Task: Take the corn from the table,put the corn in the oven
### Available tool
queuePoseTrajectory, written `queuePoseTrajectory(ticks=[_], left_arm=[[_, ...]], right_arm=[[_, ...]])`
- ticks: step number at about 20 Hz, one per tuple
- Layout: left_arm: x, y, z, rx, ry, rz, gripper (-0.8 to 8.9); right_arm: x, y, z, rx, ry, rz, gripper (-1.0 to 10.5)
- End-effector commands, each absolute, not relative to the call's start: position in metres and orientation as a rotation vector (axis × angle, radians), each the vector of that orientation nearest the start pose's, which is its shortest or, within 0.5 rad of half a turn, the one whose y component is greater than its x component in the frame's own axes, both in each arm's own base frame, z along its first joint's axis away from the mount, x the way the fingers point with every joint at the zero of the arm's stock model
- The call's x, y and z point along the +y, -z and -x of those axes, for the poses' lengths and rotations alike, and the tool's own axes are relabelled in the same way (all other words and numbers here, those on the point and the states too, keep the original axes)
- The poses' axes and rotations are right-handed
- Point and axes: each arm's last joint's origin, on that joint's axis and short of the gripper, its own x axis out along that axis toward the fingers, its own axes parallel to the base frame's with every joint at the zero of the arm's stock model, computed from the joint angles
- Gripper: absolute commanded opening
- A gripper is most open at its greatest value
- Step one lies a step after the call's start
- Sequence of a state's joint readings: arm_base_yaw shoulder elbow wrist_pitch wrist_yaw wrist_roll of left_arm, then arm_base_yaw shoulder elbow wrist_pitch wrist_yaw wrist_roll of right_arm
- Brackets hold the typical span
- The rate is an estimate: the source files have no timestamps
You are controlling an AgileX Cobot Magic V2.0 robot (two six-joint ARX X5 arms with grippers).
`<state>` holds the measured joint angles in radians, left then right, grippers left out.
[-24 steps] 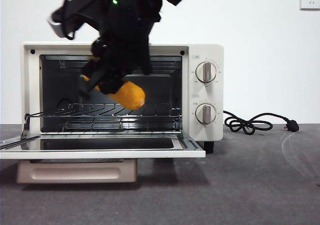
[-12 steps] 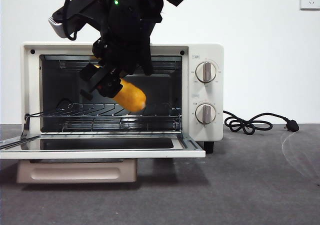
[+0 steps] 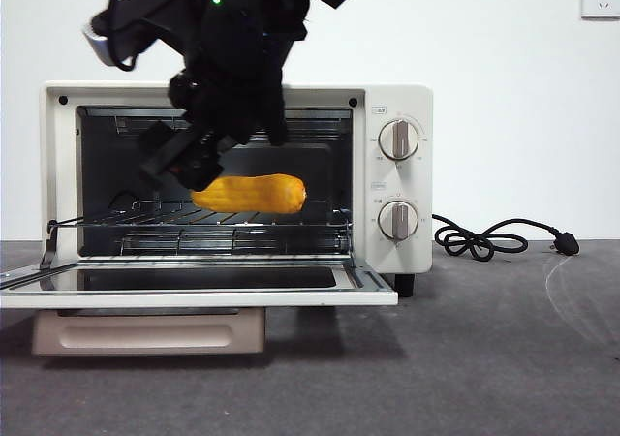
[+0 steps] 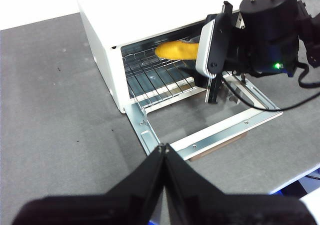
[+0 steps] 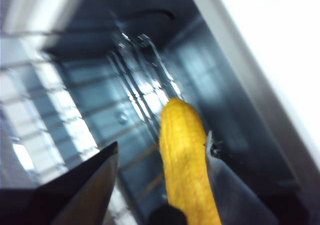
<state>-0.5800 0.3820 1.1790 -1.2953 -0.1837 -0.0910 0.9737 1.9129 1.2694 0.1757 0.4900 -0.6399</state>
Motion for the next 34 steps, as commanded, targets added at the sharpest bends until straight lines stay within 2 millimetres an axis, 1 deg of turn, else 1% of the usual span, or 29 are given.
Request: queuePoseTrajectory(ticks=[1,3,5,8,10,13,14,17,19,22,26,29,31,34], left_arm=[[0.011,-0.372,0.006,0.487,0.365,-0.092,-0.06],[0.01,-0.372,0.006,0.479,0.362,-0.091,-0.06],[0.01,-0.375,0.004,0.448,0.34,-0.103,-0.06],[0.007,-0.384,-0.004,0.36,0.284,-0.144,-0.06],[0.003,-0.391,-0.013,0.314,0.263,-0.175,-0.06],[-0.009,-0.397,-0.033,0.302,0.228,-0.244,-0.06],[-0.015,-0.398,-0.042,0.315,0.226,-0.269,-0.06],[-0.027,-0.399,-0.06,0.344,0.237,-0.309,-0.06],[-0.034,-0.399,-0.071,0.356,0.241,-0.333,-0.06],[-0.044,-0.399,-0.085,0.369,0.254,-0.34,-0.06],[-0.055,-0.396,-0.099,0.402,0.334,-0.335,-0.06],[-0.061,-0.392,-0.106,0.435,0.388,-0.329,-0.06],[-0.063,-0.39,-0.11,0.456,0.428,-0.314,-0.06],[-0.065,-0.383,-0.114,0.481,0.473,-0.292,-0.06]], right_arm=[[0.352,-0.208,-0.24,0.184,-0.604,0.921,2.9],[0.36,-0.21,-0.227,0.17,-0.622,0.907,2.9],[0.369,-0.214,-0.21,0.147,-0.628,0.916,2.8],[0.382,-0.223,-0.176,0.111,-0.623,0.929,2.8],[0.384,-0.233,-0.152,0.119,-0.654,0.924,2.8],[0.379,-0.25,-0.12,0.166,-0.714,0.871,2.8],[0.374,-0.257,-0.11,0.194,-0.729,0.855,2.3],[0.36,-0.27,-0.094,0.251,-0.747,0.828,0.9],[0.35,-0.279,-0.087,0.289,-0.75,0.814,0.5],[0.329,-0.293,-0.081,0.356,-0.736,0.785,0.5],[0.296,-0.315,-0.075,0.429,-0.706,0.747,0.5],[0.272,-0.331,-0.07,0.452,-0.693,0.734,0.4],[0.256,-0.341,-0.067,0.454,-0.69,0.724,-0.2],[0.23,-0.357,-0.067,0.45,-0.675,0.685,-0.2]])
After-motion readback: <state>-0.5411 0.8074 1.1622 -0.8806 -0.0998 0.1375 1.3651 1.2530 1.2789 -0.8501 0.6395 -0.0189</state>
